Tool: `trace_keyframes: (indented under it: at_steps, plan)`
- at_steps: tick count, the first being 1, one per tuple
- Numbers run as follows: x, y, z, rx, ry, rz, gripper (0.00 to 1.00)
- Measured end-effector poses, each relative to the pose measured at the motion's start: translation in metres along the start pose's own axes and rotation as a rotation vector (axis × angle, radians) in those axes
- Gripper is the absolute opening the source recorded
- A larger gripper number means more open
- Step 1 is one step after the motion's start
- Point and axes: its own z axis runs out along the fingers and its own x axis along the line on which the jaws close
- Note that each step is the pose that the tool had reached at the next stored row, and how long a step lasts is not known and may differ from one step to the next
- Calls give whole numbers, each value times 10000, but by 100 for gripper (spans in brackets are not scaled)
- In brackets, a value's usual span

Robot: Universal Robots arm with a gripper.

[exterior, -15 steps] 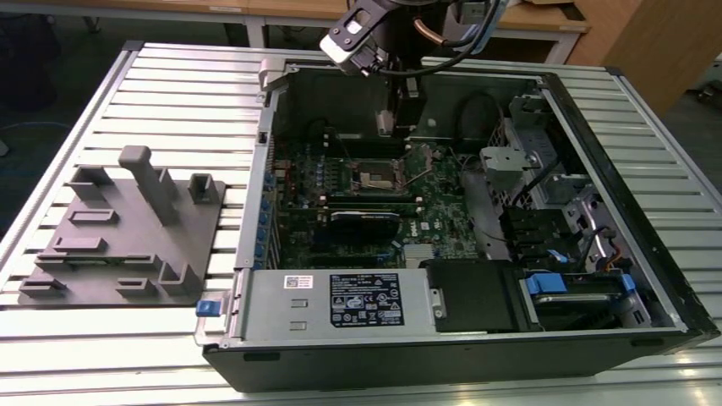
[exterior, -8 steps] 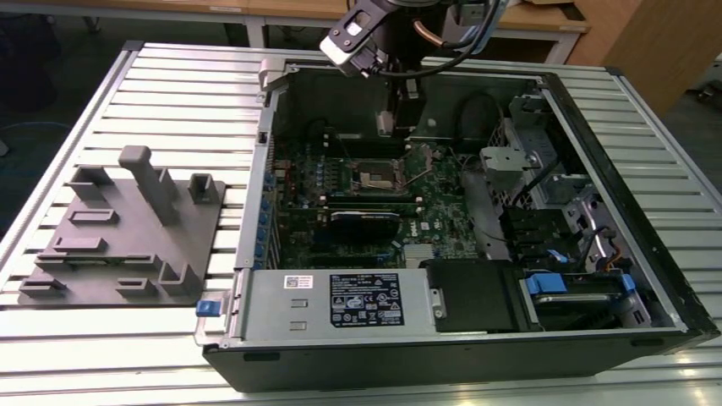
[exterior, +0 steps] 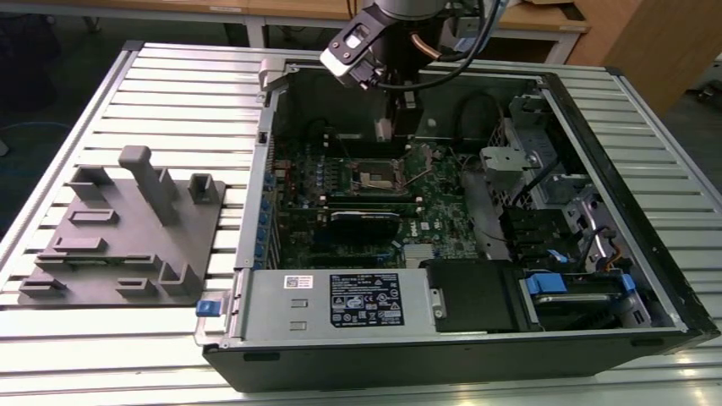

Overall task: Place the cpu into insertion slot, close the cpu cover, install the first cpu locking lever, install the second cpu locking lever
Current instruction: 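Place the cpu into insertion slot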

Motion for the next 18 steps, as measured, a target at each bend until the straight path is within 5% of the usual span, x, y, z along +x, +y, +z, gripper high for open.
trace_keyframes:
  at_steps: [18]
  plan:
    - [-3,-17,77,1,0,0,54]
